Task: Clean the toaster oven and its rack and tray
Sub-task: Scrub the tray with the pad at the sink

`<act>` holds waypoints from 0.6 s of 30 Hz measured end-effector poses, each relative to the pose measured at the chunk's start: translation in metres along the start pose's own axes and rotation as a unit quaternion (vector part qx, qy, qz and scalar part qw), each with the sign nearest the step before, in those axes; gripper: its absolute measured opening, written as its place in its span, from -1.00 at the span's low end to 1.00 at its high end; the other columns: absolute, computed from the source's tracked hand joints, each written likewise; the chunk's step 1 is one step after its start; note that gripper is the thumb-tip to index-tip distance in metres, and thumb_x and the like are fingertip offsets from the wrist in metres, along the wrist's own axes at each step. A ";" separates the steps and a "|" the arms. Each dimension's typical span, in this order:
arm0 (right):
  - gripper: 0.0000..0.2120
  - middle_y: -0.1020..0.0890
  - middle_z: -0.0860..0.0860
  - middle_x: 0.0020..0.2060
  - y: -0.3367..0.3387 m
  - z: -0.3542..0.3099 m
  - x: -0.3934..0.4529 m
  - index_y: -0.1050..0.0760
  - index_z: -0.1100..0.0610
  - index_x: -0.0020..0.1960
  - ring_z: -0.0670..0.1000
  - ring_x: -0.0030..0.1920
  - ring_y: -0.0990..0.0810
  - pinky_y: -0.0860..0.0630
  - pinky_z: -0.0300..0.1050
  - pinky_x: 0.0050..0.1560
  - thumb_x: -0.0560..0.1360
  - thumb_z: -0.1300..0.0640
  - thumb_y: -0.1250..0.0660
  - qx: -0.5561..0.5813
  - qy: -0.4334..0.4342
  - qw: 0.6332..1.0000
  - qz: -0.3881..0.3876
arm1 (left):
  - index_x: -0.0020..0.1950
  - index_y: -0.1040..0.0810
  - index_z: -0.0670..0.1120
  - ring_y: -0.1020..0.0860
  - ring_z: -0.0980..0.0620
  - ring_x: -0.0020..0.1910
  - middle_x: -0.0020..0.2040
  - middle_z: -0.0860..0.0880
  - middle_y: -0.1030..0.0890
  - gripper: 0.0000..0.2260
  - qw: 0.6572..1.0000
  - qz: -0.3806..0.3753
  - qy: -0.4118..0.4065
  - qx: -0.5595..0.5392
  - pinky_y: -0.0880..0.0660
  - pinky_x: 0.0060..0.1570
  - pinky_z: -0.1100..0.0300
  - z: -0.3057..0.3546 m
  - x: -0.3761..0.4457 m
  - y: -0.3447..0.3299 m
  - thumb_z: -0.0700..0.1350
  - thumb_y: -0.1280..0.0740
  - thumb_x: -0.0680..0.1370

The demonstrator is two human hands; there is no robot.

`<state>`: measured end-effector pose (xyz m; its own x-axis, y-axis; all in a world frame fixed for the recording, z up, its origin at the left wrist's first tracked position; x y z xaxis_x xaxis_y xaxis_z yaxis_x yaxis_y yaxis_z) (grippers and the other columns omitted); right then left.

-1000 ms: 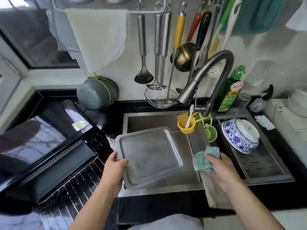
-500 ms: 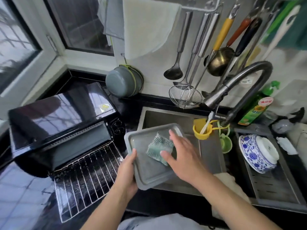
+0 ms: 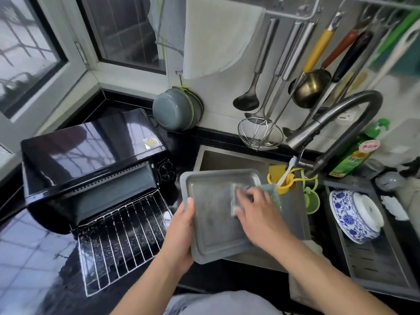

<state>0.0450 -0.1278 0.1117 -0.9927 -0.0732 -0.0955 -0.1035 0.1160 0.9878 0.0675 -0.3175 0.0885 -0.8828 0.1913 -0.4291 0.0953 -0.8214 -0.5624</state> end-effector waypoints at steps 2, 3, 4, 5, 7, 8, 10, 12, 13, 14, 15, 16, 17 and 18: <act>-0.51 -0.31 -0.02 0.27 -0.002 -0.030 -0.025 -0.18 -0.07 0.55 0.03 0.28 -0.28 -0.36 -0.02 0.31 0.64 -0.12 -0.03 0.059 0.105 0.993 -0.007 | 0.42 -0.51 -0.08 -0.63 -0.20 0.27 0.29 -0.20 -0.65 -0.59 1.000 0.017 0.008 -0.016 -0.55 0.25 -0.16 0.001 0.002 0.002 0.11 -0.08 0.74; -0.51 -0.33 -0.03 0.23 -0.007 -0.044 -0.031 -0.22 -0.08 0.53 0.03 0.23 -0.30 -0.36 -0.02 0.27 0.62 -0.13 -0.04 0.064 0.154 0.986 -0.011 | 0.42 -0.52 -0.10 -0.63 -0.22 0.26 0.28 -0.23 -0.65 -0.58 1.000 0.022 0.012 -0.018 -0.52 0.29 -0.19 0.001 0.003 0.000 0.12 -0.09 0.73; -0.51 -0.35 -0.03 0.20 -0.010 -0.052 -0.026 -0.26 -0.10 0.52 0.03 0.18 -0.31 -0.38 0.00 0.23 0.60 -0.13 -0.06 0.059 0.184 0.981 0.006 | 0.41 -0.53 -0.11 -0.63 -0.23 0.27 0.28 -0.24 -0.65 -0.58 1.000 0.020 0.014 -0.011 -0.49 0.32 -0.21 -0.001 0.004 -0.002 0.12 -0.10 0.73; -0.53 -0.37 -0.03 0.20 -0.009 -0.055 -0.011 -0.28 -0.12 0.50 0.04 0.16 -0.32 -0.40 0.02 0.21 0.59 -0.12 -0.08 0.054 0.174 0.983 0.031 | 0.40 -0.55 -0.10 -0.63 -0.22 0.27 0.28 -0.23 -0.65 -0.58 1.000 0.015 0.013 0.002 -0.48 0.35 -0.21 -0.002 0.005 -0.006 0.12 -0.10 0.74; -0.57 -0.34 -0.02 0.27 0.003 -0.046 0.025 -0.29 -0.18 0.48 0.07 0.23 -0.28 -0.40 0.10 0.26 0.62 -0.06 -0.10 0.051 0.078 0.993 0.065 | 0.40 -0.56 -0.08 -0.64 -0.19 0.27 0.26 -0.20 -0.67 -0.58 1.000 0.001 0.008 0.020 -0.51 0.32 -0.16 -0.004 0.003 -0.011 0.12 -0.09 0.74; -0.57 -0.31 -0.02 0.31 0.006 -0.041 0.031 -0.27 -0.19 0.49 0.08 0.28 -0.25 -0.38 0.12 0.30 0.63 -0.04 -0.11 0.055 0.039 0.996 0.055 | 0.40 -0.56 -0.07 -0.64 -0.18 0.26 0.26 -0.19 -0.67 -0.58 1.000 -0.005 0.007 0.020 -0.53 0.29 -0.14 -0.004 0.002 -0.012 0.12 -0.08 0.74; -0.57 -0.28 -0.02 0.36 0.007 -0.041 0.015 -0.24 -0.17 0.49 0.08 0.33 -0.23 -0.35 0.11 0.32 0.63 0.00 -0.12 0.054 0.050 0.996 0.055 | 0.40 -0.57 -0.09 -0.63 -0.20 0.28 0.27 -0.19 -0.66 -0.56 1.000 -0.004 0.003 0.019 -0.51 0.32 -0.18 -0.004 0.002 -0.008 0.13 -0.07 0.74; -0.59 -0.33 -0.02 0.31 0.007 -0.060 -0.020 -0.28 -0.11 0.45 0.09 0.28 -0.29 -0.39 0.09 0.26 0.61 -0.02 -0.15 0.036 0.138 0.988 0.061 | 0.37 -0.59 -0.09 -0.61 -0.23 0.31 0.29 -0.22 -0.65 -0.55 1.000 0.002 0.003 0.011 -0.44 0.39 -0.27 -0.007 0.002 -0.005 0.15 -0.09 0.74; -0.59 -0.37 -0.02 0.27 0.004 -0.067 -0.028 -0.31 -0.09 0.44 0.09 0.23 -0.33 -0.41 0.09 0.21 0.60 -0.04 -0.16 0.025 0.170 0.984 0.052 | 0.35 -0.60 -0.07 -0.61 -0.23 0.30 0.28 -0.23 -0.65 -0.56 1.000 0.002 0.003 0.012 -0.44 0.39 -0.28 -0.009 0.000 -0.004 0.16 -0.10 0.73; -0.60 -0.38 -0.02 0.24 0.003 -0.068 -0.026 -0.31 -0.09 0.43 0.10 0.19 -0.35 -0.41 0.09 0.18 0.60 -0.07 -0.16 0.014 0.169 0.985 0.041 | 0.33 -0.61 -0.04 -0.62 -0.22 0.29 0.28 -0.22 -0.65 -0.58 1.000 0.002 0.003 0.017 -0.45 0.38 -0.26 -0.011 -0.001 -0.005 0.16 -0.10 0.73; -0.60 -0.38 -0.02 0.22 0.005 -0.067 -0.012 -0.29 -0.12 0.43 0.10 0.17 -0.35 -0.41 0.10 0.17 0.60 -0.08 -0.15 0.013 0.144 0.988 0.047 | 0.30 -0.62 0.01 -0.62 -0.20 0.29 0.28 -0.21 -0.65 -0.61 1.000 -0.002 0.000 0.026 -0.47 0.36 -0.23 -0.013 -0.002 -0.007 0.15 -0.09 0.73; -0.61 -0.37 -0.02 0.21 0.009 -0.064 0.003 -0.27 -0.14 0.43 0.10 0.16 -0.34 -0.40 0.10 0.16 0.61 -0.08 -0.14 0.015 0.110 0.992 0.060 | 0.30 -0.64 0.06 -0.61 -0.17 0.31 0.29 -0.17 -0.65 -0.63 0.999 -0.014 -0.007 0.038 -0.47 0.36 -0.19 -0.013 -0.003 -0.009 0.13 -0.08 0.74; -0.61 -0.37 -0.01 0.20 0.014 -0.062 0.011 -0.27 -0.15 0.42 0.10 0.15 -0.34 -0.41 0.10 0.15 0.61 -0.07 -0.15 0.016 0.085 0.994 0.060 | 0.31 -0.63 0.11 -0.60 -0.15 0.33 0.31 -0.14 -0.65 -0.64 0.998 -0.024 -0.017 0.048 -0.46 0.36 -0.16 -0.012 -0.003 -0.010 0.10 -0.07 0.75; -0.61 -0.38 0.00 0.17 0.015 -0.062 0.011 -0.29 -0.14 0.41 0.11 0.14 -0.34 -0.43 0.09 0.12 0.60 -0.05 -0.16 0.012 0.086 0.994 0.070 | 0.34 -0.61 0.11 -0.59 -0.15 0.34 0.32 -0.13 -0.64 -0.64 0.998 -0.026 -0.026 0.052 -0.45 0.38 -0.16 -0.009 -0.003 -0.010 0.09 -0.06 0.76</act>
<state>0.0361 -0.1884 0.1326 -0.9727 -0.2218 0.0678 0.0320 0.1611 0.9864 0.0736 -0.3053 0.0888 -0.9079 0.2092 -0.3633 0.0034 -0.8629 -0.5054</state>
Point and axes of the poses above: each hand's wrist, its own x-axis towards the middle knuckle, its own y-axis out of the back of the hand, z = x × y, the point moved 2 cm from there along x, towards the middle knuckle
